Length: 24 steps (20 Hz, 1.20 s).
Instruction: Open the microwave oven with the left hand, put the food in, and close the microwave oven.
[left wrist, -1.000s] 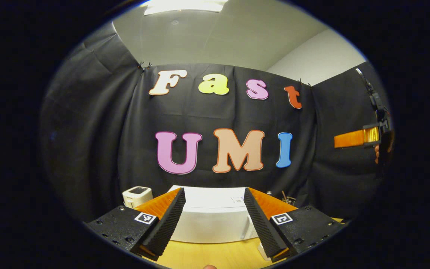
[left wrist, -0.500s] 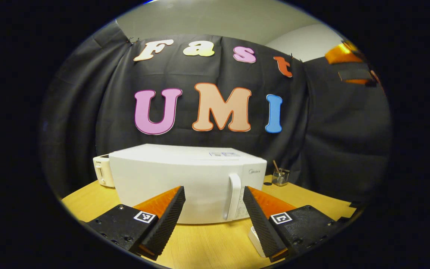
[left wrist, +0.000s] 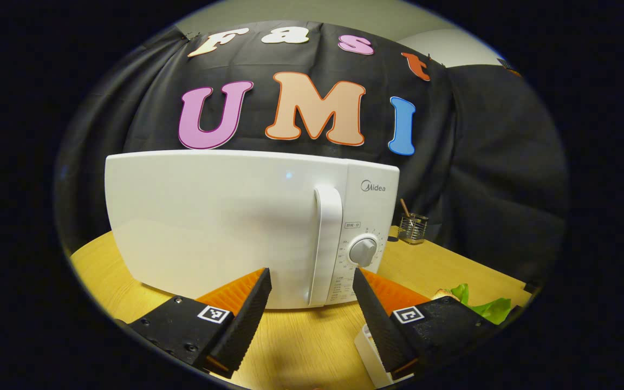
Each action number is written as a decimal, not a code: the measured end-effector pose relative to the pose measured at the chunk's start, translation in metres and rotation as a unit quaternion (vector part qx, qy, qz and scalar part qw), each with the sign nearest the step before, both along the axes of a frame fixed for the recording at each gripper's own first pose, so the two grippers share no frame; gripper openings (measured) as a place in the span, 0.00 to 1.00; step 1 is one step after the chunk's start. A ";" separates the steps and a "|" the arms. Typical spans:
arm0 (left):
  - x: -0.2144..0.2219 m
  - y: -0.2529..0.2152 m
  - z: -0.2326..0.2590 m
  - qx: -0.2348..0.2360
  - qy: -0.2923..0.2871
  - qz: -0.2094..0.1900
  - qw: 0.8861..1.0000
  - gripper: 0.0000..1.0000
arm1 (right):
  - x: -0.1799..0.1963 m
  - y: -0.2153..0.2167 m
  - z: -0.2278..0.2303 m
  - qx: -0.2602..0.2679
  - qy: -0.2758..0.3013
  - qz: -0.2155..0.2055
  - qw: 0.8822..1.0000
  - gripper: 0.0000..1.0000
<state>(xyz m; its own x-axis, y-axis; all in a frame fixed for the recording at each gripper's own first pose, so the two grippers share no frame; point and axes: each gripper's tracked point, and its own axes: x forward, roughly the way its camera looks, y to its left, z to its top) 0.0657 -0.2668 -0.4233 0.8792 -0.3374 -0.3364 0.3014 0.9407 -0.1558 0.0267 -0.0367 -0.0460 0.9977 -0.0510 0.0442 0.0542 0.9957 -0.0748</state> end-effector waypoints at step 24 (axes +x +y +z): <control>0.026 -0.022 -0.038 0.061 0.005 -0.020 0.998 0.24 | 0.003 0.066 -0.043 -0.066 0.009 0.064 0.996 0.97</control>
